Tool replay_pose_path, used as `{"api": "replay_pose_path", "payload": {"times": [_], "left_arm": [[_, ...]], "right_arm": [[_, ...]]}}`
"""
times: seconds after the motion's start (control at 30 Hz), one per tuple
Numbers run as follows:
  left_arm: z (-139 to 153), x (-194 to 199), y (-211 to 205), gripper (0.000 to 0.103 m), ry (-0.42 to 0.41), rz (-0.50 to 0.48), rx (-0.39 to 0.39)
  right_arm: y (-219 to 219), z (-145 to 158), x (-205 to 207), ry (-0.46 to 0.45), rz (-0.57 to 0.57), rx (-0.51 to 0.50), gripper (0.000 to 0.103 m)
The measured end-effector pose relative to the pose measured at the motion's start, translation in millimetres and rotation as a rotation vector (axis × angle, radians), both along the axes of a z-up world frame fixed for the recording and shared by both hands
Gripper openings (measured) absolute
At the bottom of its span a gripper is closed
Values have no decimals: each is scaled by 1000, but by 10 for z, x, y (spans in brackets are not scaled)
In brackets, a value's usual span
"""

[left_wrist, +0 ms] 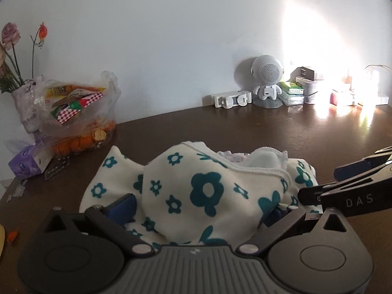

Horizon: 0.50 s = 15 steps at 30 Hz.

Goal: Fold clothes
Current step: 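Grasp the floral shirt with the right gripper while the left gripper grasps it too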

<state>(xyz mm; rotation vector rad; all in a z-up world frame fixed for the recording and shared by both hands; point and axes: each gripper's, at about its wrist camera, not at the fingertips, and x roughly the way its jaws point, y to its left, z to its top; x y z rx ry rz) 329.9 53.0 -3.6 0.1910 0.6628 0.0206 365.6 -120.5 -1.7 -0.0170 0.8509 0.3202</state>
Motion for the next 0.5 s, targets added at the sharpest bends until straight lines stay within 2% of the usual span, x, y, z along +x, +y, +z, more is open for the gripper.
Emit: {"api": "replay_pose_path", "payload": {"times": [0.07, 0.13, 0.17, 0.23, 0.27, 0.33, 0.4, 0.5], "left_arm": [[-62, 108, 16, 103, -19, 5, -3], [-102, 194, 52, 97, -35, -3, -23], [-115, 227, 69, 95, -38, -7, -37], [-129, 328, 128, 90, -47, -5, -72], [-125, 398, 142, 88, -51, -4, -75], [-116, 539, 172, 76, -60, -2, -79], [-98, 701, 237, 68, -60, 21, -92], [-59, 836, 374, 48, -58, 73, -93]], "right_arm": [[-10, -93, 159, 58, 7, 78, 66], [-17, -171, 276, 91, 15, 143, 45], [-16, -201, 316, 96, 20, 165, 40], [-9, -229, 386, 87, 19, 190, 21], [-5, -233, 421, 79, 16, 196, 18], [2, -226, 520, 62, 6, 206, 6], [20, -213, 642, 51, 0, 224, 3], [118, -177, 794, 32, 4, 225, 2]]}}
